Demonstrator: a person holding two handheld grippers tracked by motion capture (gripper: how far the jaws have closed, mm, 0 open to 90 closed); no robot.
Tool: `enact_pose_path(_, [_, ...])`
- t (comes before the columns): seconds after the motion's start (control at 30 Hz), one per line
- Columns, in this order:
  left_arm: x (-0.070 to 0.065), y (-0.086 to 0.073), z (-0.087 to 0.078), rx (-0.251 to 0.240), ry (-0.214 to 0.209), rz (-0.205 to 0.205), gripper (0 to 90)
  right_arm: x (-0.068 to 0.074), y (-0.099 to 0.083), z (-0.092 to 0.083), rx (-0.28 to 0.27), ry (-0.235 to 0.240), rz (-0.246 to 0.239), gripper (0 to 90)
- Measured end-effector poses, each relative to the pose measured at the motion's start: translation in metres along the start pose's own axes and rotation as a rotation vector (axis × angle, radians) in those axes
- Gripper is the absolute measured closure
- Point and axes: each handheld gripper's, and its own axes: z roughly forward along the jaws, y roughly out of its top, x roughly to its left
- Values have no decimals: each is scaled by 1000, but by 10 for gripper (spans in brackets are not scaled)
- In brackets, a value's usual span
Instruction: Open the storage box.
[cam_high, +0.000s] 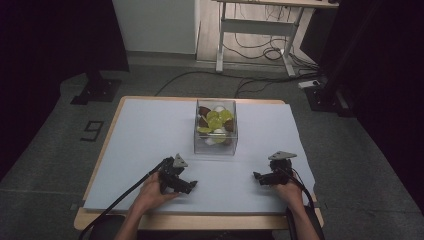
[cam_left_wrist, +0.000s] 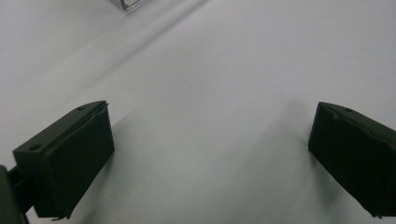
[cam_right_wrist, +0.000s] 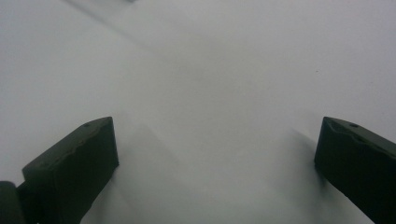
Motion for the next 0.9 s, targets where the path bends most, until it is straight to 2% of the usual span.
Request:
enact_pose_path(0.73, [-1, 0, 0, 0, 5, 1, 0, 0, 2, 0, 18, -2, 0, 0])
enact_pose_path(0.9, [-1, 0, 0, 0, 6, 1, 0, 2, 5, 0, 34, -10, -20, 0])
